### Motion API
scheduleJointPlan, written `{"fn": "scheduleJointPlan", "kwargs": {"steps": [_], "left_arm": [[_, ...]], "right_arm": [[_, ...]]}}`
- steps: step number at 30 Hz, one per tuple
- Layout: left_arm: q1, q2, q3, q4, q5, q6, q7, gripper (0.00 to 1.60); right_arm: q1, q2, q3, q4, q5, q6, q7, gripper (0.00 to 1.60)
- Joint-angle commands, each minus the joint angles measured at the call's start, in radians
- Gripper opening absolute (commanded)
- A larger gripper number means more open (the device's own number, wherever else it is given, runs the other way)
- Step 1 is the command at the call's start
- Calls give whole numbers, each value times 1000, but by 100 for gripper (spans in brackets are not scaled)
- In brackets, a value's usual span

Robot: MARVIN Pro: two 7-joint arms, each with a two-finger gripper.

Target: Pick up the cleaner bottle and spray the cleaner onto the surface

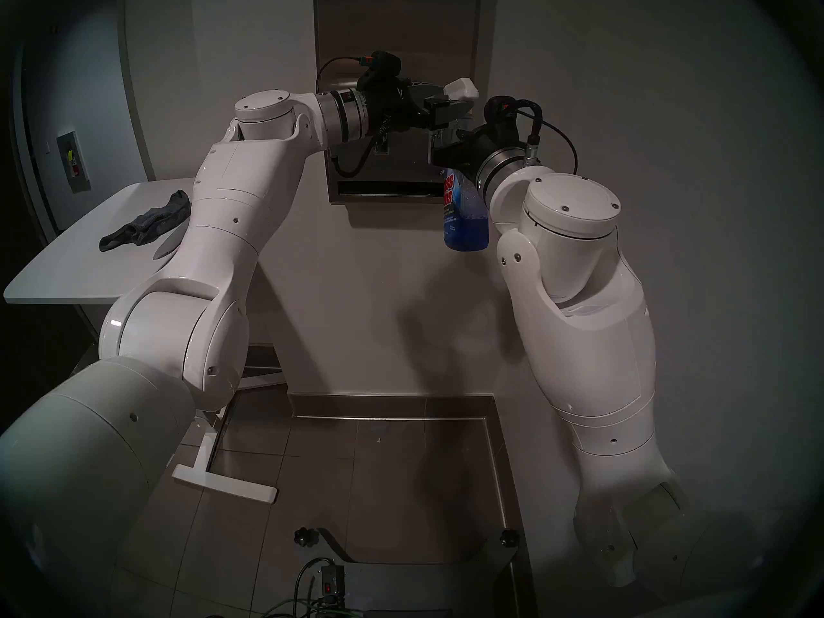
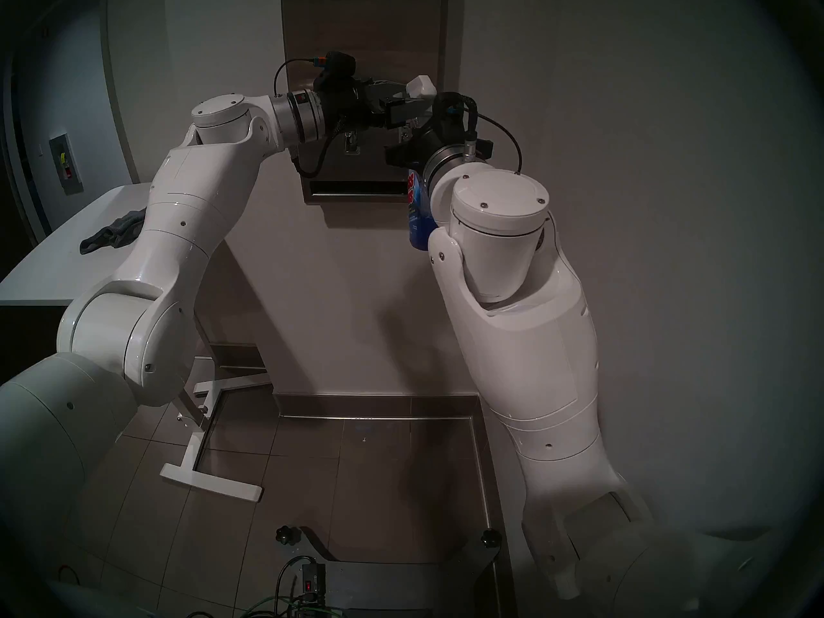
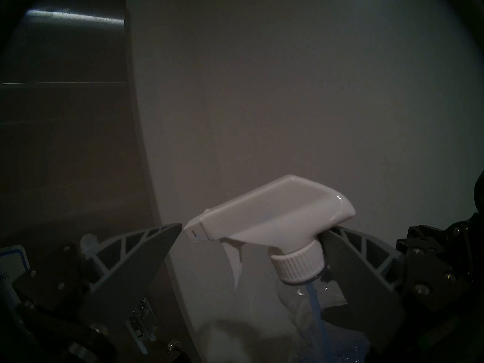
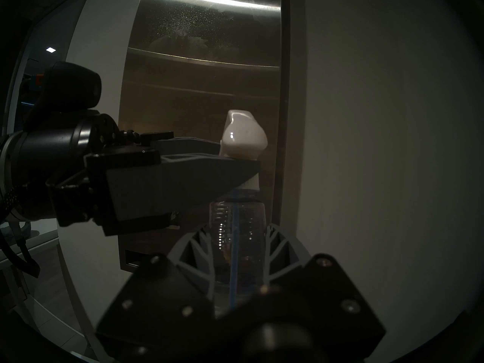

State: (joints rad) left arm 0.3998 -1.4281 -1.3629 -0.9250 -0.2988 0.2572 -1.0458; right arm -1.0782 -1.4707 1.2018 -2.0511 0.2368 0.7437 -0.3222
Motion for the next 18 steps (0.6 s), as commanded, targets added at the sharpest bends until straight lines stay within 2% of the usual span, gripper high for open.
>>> {"fn": "scheduleJointPlan", "kwargs": {"steps": [1, 9, 18], "left_arm": [[-49, 5, -19, 4, -14, 36, 2, 160], [-52, -11, -22, 22, -28, 130, 27, 160], [-49, -27, -27, 27, -44, 204, 41, 160]], "right_arm": [[55, -1, 14, -59, -17, -35, -5, 0], [55, -1, 14, -58, -17, -35, -5, 0], [56, -2, 14, -58, -17, -35, -6, 0]]}}
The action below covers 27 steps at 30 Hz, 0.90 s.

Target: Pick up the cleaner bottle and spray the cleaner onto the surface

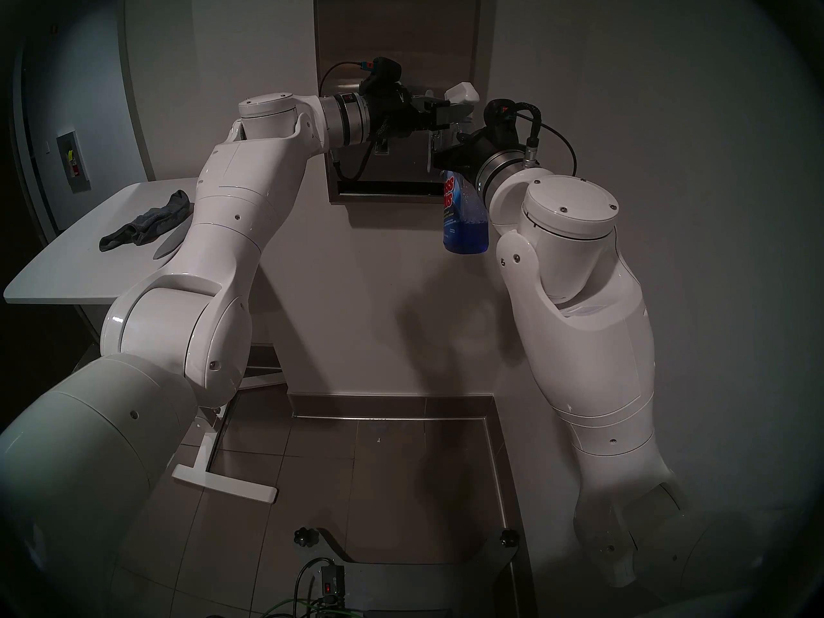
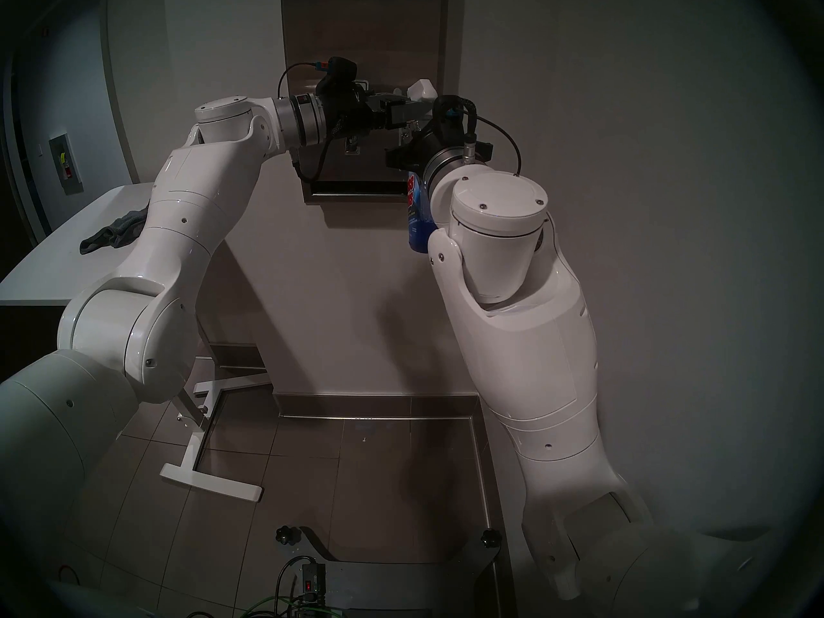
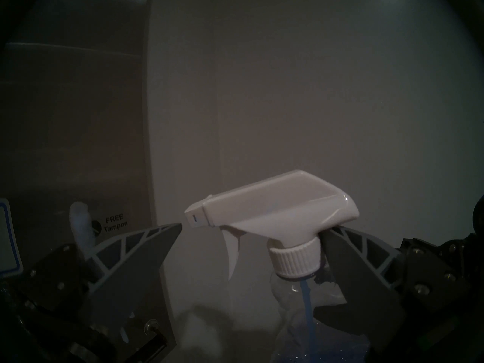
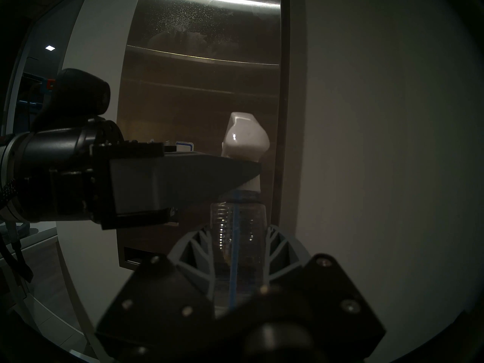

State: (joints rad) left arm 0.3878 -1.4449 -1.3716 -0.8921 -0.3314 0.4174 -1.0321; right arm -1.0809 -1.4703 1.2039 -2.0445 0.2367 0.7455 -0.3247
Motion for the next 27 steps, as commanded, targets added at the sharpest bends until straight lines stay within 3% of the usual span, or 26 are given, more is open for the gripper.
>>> {"fn": "scheduleJointPlan", "kwargs": {"steps": [1, 5, 6, 7, 8, 9, 11, 12, 27], "left_arm": [[-37, -12, -20, -5, -13, 49, 29, 160], [-31, -23, -24, -5, -23, 74, 30, 160], [-30, -25, -24, -6, -24, 77, 31, 135], [-29, -28, -25, -6, -27, 79, 30, 121], [-28, -30, -26, -6, -28, 81, 32, 81], [-28, -33, -26, -6, -29, 83, 34, 73], [-27, -40, -30, -4, -31, 85, 42, 32], [-26, -44, -34, -1, -34, 81, 41, 0], [-18, -34, -44, -1, -30, 32, 22, 0]], "right_arm": [[58, -2, 12, -64, -16, -37, -3, 0], [58, -2, 12, -64, -17, -37, -4, 0], [58, -2, 12, -64, -17, -37, -4, 0], [58, -2, 12, -64, -17, -37, -4, 0], [58, -2, 12, -64, -17, -37, -4, 0], [58, -2, 12, -64, -17, -37, -4, 0], [58, -1, 12, -65, -17, -39, -4, 0], [57, -1, 12, -66, -18, -40, -4, 0], [55, 0, 12, -69, -19, -45, -5, 0]]}}
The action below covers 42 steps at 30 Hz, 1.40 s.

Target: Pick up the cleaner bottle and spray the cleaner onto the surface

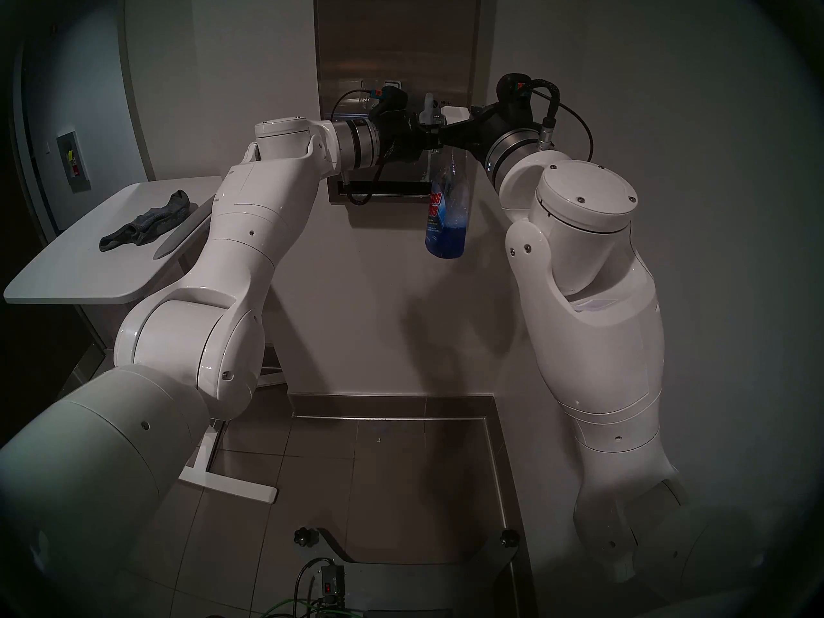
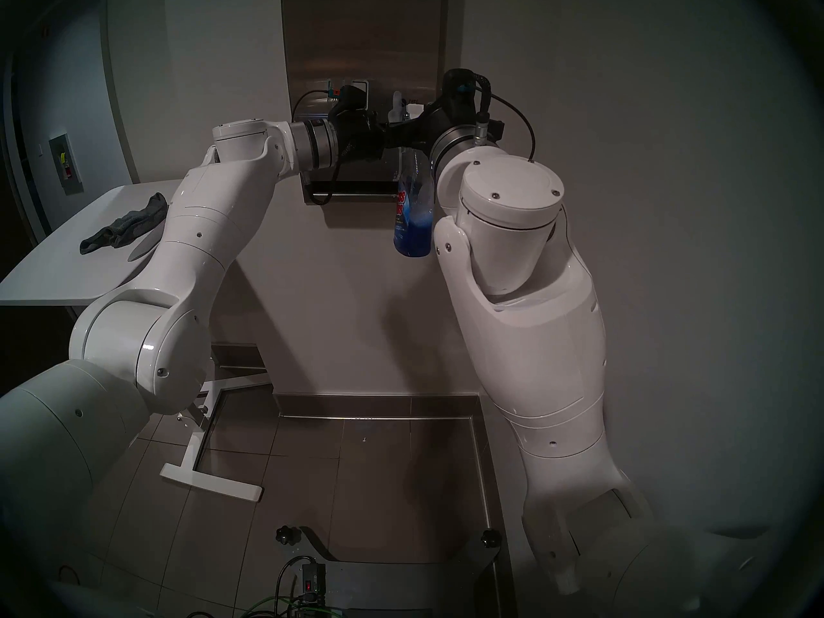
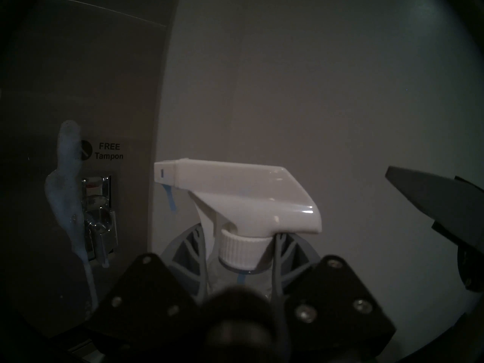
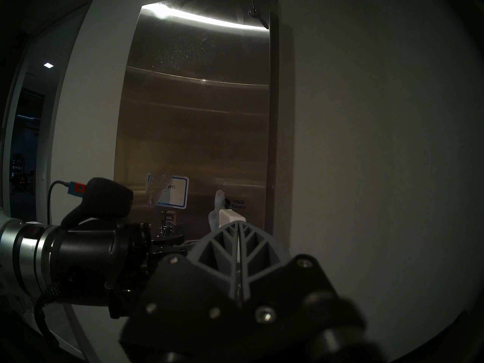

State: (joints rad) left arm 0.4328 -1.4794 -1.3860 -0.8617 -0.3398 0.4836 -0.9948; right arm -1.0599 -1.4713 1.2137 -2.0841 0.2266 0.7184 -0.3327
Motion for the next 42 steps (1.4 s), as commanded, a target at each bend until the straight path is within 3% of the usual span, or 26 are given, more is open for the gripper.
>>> {"fn": "scheduleJointPlan", "kwargs": {"steps": [1, 20, 32, 42], "left_arm": [[-64, 2, -31, -31, -21, -37, -18, 0], [-47, 80, -75, -83, -20, -79, -88, 0], [-45, 180, -166, -102, -7, -90, -47, 0], [-23, 176, -188, -134, -4, -86, -22, 0]], "right_arm": [[34, 1, 2, -29, -9, -18, 2, 0], [32, 0, 2, -29, -9, -19, 0, 0], [32, -1, 2, -29, -8, -18, -1, 0], [33, 1, 1, -30, -10, -20, 1, 0]]}}
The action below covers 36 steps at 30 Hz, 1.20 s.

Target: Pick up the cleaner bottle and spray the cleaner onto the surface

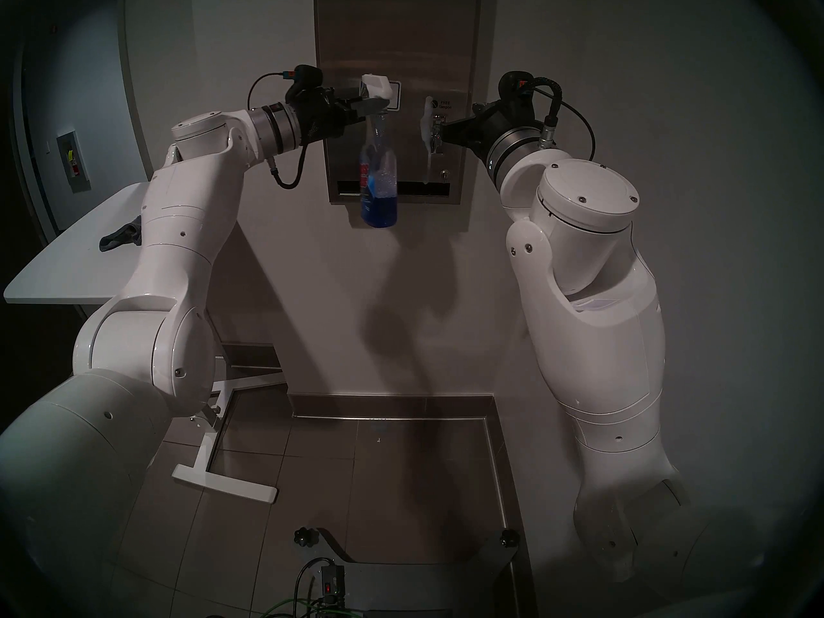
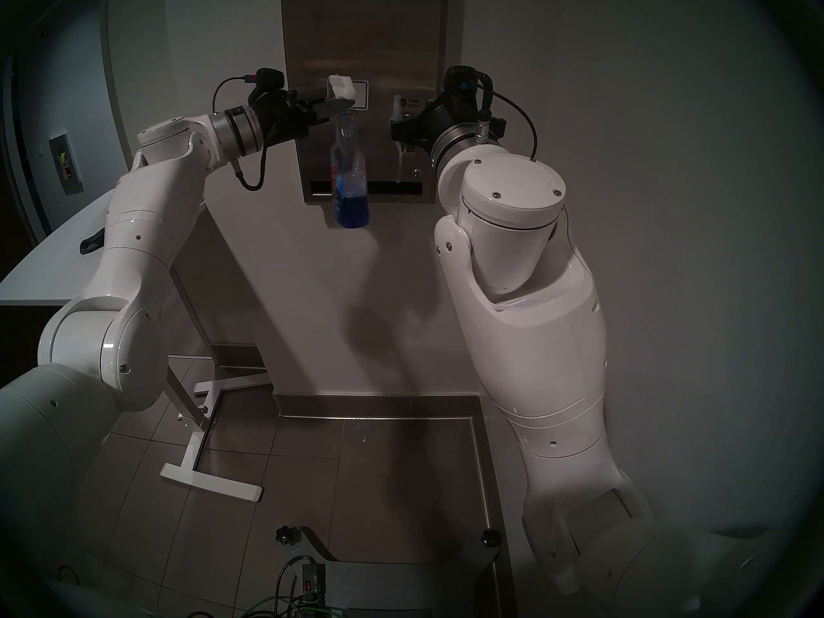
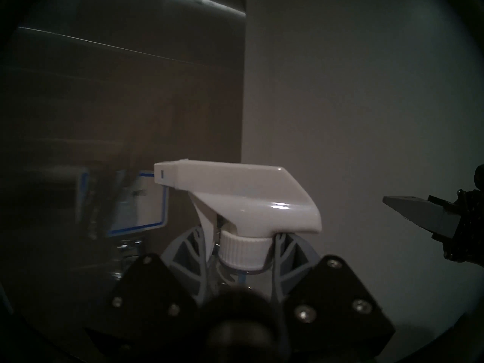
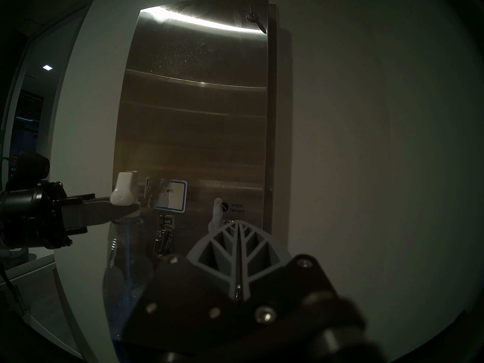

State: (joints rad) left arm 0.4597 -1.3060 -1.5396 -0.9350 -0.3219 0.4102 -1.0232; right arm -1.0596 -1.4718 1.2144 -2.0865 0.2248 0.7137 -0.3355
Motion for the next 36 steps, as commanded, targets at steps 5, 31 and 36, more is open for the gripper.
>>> {"fn": "scheduleJointPlan", "kwargs": {"steps": [5, 31, 36], "left_arm": [[-44, 1, -37, -71, -21, -10, 13, 0], [11, -4, -66, -121, -28, -9, 30, 0], [49, 30, -98, -188, -20, -17, 34, 0]], "right_arm": [[32, 2, 1, -27, -8, -16, 6, 0], [32, 1, 2, -27, -12, -18, 10, 0], [31, 0, 3, -27, -12, -16, 10, 0]]}}
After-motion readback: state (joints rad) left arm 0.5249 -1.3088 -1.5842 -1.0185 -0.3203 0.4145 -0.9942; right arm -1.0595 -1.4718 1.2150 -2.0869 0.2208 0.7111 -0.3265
